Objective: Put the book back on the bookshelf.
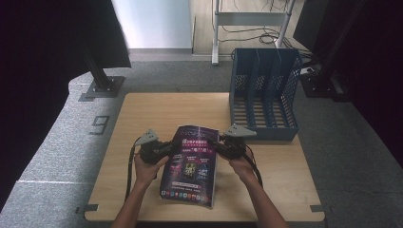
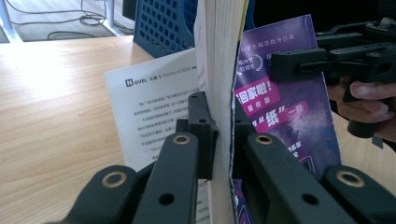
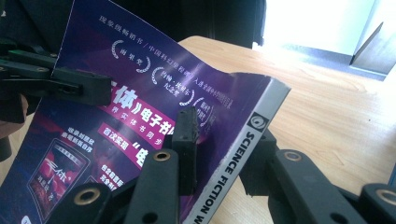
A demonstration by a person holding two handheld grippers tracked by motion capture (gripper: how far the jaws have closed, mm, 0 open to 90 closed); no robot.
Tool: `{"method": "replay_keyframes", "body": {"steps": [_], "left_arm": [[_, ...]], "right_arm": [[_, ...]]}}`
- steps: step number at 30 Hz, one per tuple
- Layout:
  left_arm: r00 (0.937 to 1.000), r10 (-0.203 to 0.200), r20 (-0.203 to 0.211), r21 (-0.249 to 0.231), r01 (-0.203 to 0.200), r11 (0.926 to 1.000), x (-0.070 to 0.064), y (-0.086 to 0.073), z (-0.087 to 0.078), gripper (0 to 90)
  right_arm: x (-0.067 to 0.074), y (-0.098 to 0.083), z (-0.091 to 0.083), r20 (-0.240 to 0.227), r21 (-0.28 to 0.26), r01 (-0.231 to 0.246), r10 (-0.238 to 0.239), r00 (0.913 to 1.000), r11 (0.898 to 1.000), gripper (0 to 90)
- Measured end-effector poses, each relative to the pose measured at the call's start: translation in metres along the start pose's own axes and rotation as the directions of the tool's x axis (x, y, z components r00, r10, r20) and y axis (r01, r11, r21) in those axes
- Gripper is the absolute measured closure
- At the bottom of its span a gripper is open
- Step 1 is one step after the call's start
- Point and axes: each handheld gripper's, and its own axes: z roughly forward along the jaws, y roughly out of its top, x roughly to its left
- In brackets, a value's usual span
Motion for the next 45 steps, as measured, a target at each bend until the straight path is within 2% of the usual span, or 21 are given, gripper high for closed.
{"method": "replay_keyframes", "body": {"steps": [8, 17, 22, 29, 33, 37, 41, 45], "left_arm": [[1.0, 0.008, 0.002, -0.015, -0.007, 0.9999, 0.0, 0.006, -0.005, 85.6], [0.9998, 0.021, 0.001, -0.019, -0.021, 0.9996, -0.002, 0.011, -0.007, 85.6], [0.9996, 0.03, 0.0, -0.031, -0.03, 0.9991, -0.004, 0.018, -0.007, 85.6], [0.997, 0.075, -0.02, -0.048, -0.076, 0.9959, -0.012, 0.035, -0.013, 85.2], [0.9966, 0.079, -0.022, -0.065, -0.08, 0.9947, -0.013, 0.038, -0.015, 85.1], [0.9967, 0.078, -0.022, -0.062, -0.079, 0.9949, -0.013, 0.037, -0.014, 85.0], [0.9962, 0.085, -0.019, -0.066, -0.086, 0.994, -0.014, 0.035, -0.012, 85.0], [0.994, 0.1, -0.042, -0.069, -0.103, 0.9923, -0.013, 0.036, -0.008, 85.1]], "right_arm": [[0.004, 0.008, -0.002, 0.012, -0.023, 0.028, -0.028, 0.9995, 0.999, 71.5], [0.005, 0.011, -0.005, 0.013, -0.039, 0.028, -0.027, 0.9995, 0.999, 72.2], [0.007, 0.018, -0.009, 0.032, -0.058, 0.051, -0.049, 0.9983, 0.997, 73.3], [0.012, 0.036, -0.024, 0.048, -0.125, 0.084, -0.078, 0.9958, 0.989, 78.1], [0.016, 0.043, -0.031, 0.046, -0.162, 0.098, -0.092, 0.9947, 0.982, 79.9], [0.017, 0.043, -0.033, 0.043, -0.163, 0.107, -0.101, 0.994, 0.981, 80.1], [0.014, 0.038, -0.034, 0.04, -0.168, 0.088, -0.083, 0.9957, 0.982, 80.5], [0.014, 0.038, -0.033, 0.045, -0.167, 0.092, -0.086, 0.9953, 0.982, 80.5]]}}
